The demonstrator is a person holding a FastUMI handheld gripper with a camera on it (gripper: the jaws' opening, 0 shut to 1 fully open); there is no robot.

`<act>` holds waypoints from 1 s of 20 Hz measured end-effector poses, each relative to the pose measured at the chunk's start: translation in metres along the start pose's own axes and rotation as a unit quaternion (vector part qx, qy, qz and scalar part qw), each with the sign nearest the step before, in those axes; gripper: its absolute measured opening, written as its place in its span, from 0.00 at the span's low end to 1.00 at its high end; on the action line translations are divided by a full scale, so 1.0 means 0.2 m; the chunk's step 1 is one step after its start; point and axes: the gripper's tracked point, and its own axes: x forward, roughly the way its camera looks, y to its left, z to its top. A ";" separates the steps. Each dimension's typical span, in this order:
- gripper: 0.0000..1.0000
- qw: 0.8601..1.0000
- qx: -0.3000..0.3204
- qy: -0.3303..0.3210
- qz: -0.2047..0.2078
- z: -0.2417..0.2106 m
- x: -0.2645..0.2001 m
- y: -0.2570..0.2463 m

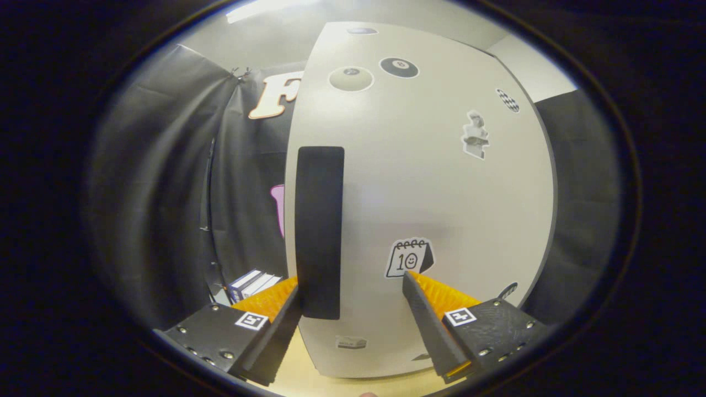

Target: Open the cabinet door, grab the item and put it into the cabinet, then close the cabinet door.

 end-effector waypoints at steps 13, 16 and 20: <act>1.00 1.000 0.018 0.007 -0.019 0.00 0.07 0.01; 1.00 1.000 0.015 0.013 -0.007 0.00 -0.12 -0.02; 1.00 0.999 -0.018 0.026 -0.018 -0.01 -0.46 -0.13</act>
